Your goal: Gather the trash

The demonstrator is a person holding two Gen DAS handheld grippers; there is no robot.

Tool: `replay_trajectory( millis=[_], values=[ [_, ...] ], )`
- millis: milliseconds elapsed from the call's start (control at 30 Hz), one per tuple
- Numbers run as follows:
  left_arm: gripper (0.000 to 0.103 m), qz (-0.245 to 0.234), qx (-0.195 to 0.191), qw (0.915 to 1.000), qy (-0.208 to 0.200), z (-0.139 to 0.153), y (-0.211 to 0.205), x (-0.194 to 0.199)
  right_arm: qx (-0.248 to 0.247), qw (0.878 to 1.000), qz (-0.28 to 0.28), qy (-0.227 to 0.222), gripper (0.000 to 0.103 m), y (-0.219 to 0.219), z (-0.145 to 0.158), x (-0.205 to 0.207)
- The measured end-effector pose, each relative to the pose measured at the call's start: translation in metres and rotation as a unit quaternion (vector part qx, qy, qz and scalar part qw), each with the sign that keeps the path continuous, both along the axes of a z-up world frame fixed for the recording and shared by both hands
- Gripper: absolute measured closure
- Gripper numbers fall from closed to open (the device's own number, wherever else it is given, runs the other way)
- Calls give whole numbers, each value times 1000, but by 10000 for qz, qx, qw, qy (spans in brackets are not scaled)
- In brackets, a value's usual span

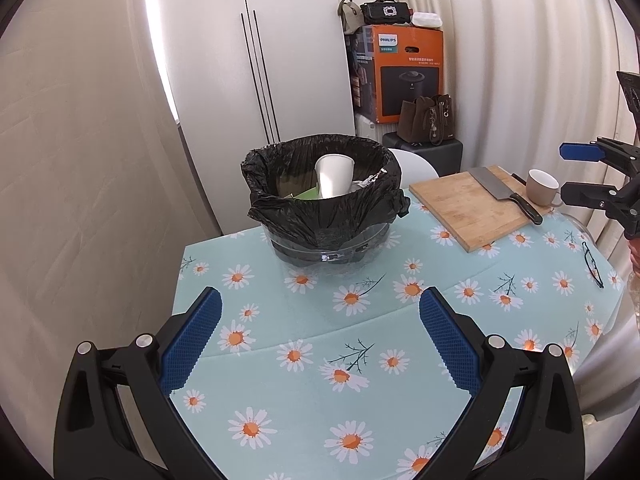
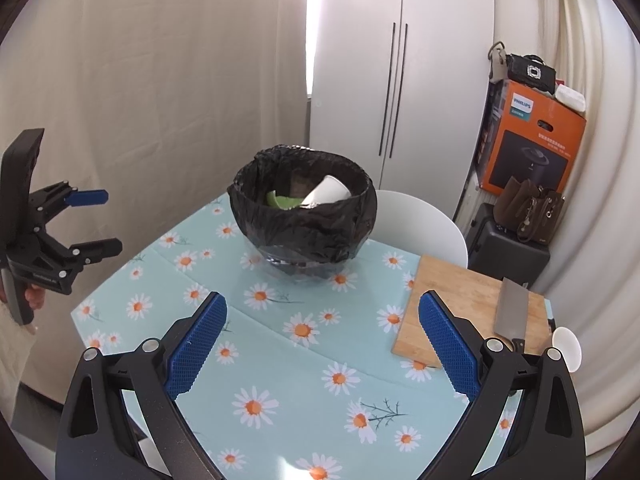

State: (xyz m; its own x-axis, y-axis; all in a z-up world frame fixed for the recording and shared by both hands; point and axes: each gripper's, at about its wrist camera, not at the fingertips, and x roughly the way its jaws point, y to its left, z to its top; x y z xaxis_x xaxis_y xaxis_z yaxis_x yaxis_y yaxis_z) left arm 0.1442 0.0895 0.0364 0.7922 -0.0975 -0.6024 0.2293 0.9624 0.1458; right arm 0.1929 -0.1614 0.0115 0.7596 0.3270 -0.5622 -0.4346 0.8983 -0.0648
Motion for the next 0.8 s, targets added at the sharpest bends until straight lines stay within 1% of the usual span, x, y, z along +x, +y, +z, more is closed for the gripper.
replay_trajectory(
  millis=[533, 633, 800],
  values=[
    [6, 55, -46, 10000, 25, 0, 1, -2, -34, 10000, 84, 11, 11, 0, -2, -4],
    [6, 49, -126, 9998, 127, 0, 2, -3, -6, 10000, 84, 12, 11, -2, -3, -2],
    [6, 112, -171, 9996, 173, -2, 5, 0, 52, 10000, 47, 52, 11, -5, -9, 3]
  ],
)
